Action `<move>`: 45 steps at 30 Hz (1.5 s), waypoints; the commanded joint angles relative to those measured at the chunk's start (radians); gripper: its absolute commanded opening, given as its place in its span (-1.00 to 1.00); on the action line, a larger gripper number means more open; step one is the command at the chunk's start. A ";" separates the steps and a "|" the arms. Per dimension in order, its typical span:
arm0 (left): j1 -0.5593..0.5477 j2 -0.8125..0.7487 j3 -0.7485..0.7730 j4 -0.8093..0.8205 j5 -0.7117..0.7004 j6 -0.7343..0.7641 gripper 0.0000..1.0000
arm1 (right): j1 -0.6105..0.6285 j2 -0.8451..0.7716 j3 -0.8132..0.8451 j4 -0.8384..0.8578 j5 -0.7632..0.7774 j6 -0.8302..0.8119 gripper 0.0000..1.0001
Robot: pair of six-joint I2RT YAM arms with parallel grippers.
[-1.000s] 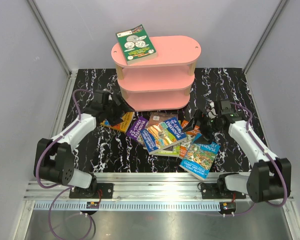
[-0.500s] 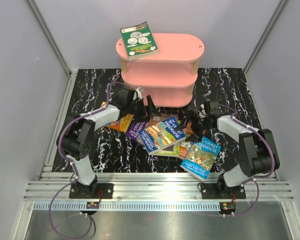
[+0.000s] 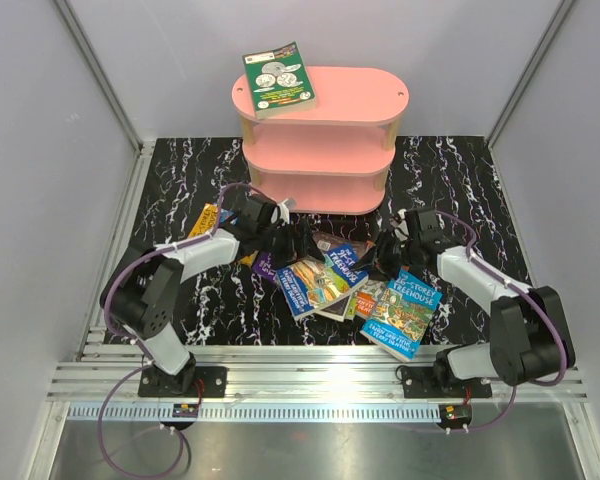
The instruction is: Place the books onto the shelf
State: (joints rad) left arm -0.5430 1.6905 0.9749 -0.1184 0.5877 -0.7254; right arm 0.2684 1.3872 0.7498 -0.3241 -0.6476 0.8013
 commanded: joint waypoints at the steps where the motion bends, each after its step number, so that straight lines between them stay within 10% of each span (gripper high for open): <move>1: -0.006 -0.081 -0.021 0.005 0.023 0.007 0.98 | 0.009 -0.071 -0.018 -0.012 0.009 0.019 -0.63; 5: -0.005 -0.103 -0.009 -0.036 0.001 0.027 0.97 | 0.009 -0.125 -0.017 -0.062 0.019 0.004 -1.00; 18: 0.074 -0.236 0.099 -0.132 0.119 0.231 0.97 | 0.009 -0.208 0.299 -0.211 -0.218 -0.042 -1.00; 28: 0.074 -0.206 0.022 0.115 0.414 0.117 0.97 | 0.009 -0.203 0.431 -0.306 -0.258 -0.117 -1.00; 32: 0.074 -0.216 0.004 0.161 0.549 0.095 0.72 | 0.008 -0.179 0.444 -0.342 -0.230 -0.157 -1.00; 38: 0.072 -0.278 0.068 -0.152 0.508 0.308 -0.87 | 0.009 -0.152 0.445 -0.346 -0.212 -0.186 -1.00; 42: 0.067 -0.316 0.146 -0.390 0.351 0.408 -1.00 | 0.008 -0.146 0.453 -0.345 -0.190 -0.177 -0.99; 44: 0.071 -0.344 0.200 -0.389 0.290 0.371 -1.00 | 0.009 -0.143 0.470 -0.368 -0.144 -0.172 -0.46; 45: 0.071 -0.351 0.223 -0.353 0.270 0.347 -1.00 | 0.009 -0.149 0.471 -0.374 -0.121 -0.154 0.53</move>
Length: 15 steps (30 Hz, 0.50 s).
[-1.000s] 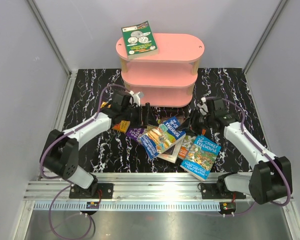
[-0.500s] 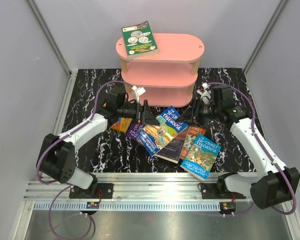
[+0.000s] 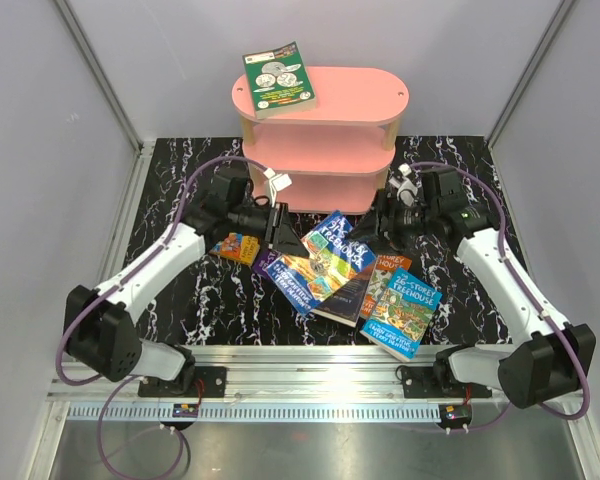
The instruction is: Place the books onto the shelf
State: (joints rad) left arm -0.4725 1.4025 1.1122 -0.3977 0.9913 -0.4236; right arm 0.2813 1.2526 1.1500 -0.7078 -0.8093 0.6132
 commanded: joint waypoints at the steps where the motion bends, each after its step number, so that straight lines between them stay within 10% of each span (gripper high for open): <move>1: 0.003 -0.077 0.137 -0.047 -0.149 -0.008 -1.00 | -0.004 -0.022 0.065 0.007 0.082 0.046 0.90; 15: 0.120 0.329 1.081 0.246 -0.436 -0.440 -1.00 | -0.005 -0.357 -0.087 -0.134 0.295 0.126 1.00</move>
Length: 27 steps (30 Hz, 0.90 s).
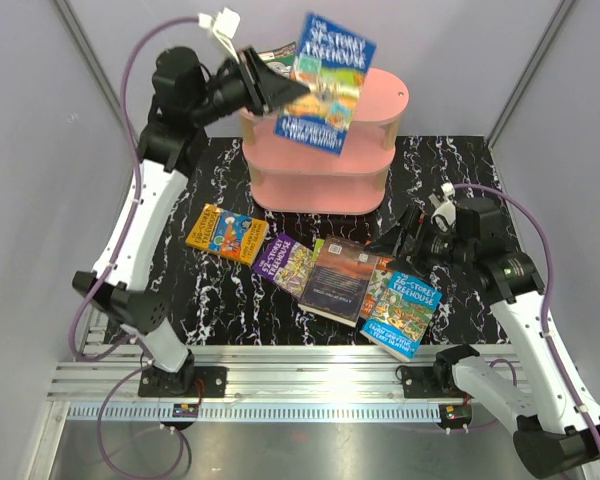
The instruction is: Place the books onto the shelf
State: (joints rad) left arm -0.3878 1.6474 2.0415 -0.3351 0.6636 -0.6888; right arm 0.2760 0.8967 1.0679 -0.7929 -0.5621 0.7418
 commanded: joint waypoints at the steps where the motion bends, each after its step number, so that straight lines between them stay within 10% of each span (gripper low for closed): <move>1: 0.040 0.116 0.277 0.164 -0.155 -0.176 -1.00 | 0.000 0.004 0.015 -0.069 0.060 -0.012 1.00; 8: 0.153 0.365 0.453 0.269 -0.386 -0.446 -1.00 | -0.001 0.004 0.043 -0.127 0.076 -0.062 0.99; 27: 0.239 0.471 0.464 0.136 -0.233 -0.586 -1.00 | 0.000 0.036 0.040 -0.137 0.117 -0.110 0.99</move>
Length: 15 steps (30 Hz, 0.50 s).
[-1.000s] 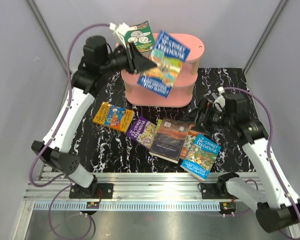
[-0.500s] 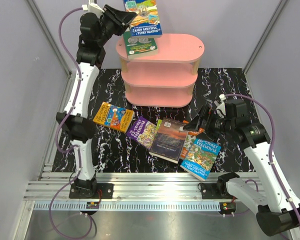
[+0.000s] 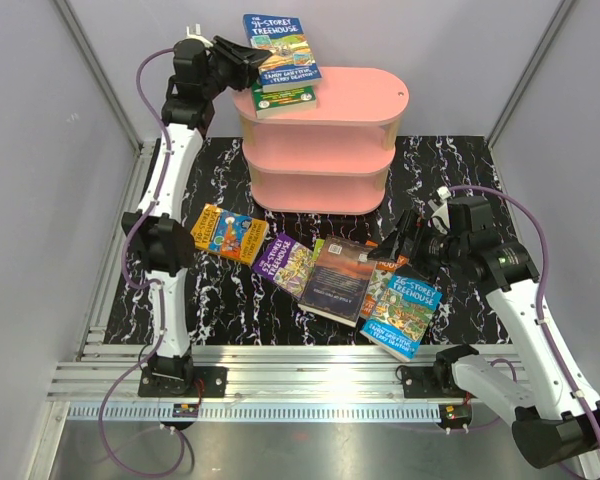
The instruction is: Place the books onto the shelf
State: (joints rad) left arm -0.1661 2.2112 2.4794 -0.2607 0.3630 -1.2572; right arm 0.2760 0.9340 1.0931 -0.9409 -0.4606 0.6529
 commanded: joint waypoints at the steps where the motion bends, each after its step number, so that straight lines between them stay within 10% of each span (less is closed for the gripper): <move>1: 0.025 -0.103 0.013 0.060 0.074 -0.018 -1.00 | 0.000 0.002 0.013 0.011 0.014 -0.019 1.00; 15: 0.057 -0.159 -0.030 -0.038 0.145 -0.011 -0.99 | 0.000 0.012 -0.006 0.028 -0.012 -0.016 1.00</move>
State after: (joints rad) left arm -0.1123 2.1338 2.4451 -0.3614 0.4458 -1.2648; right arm 0.2760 0.9455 1.0916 -0.9405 -0.4625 0.6502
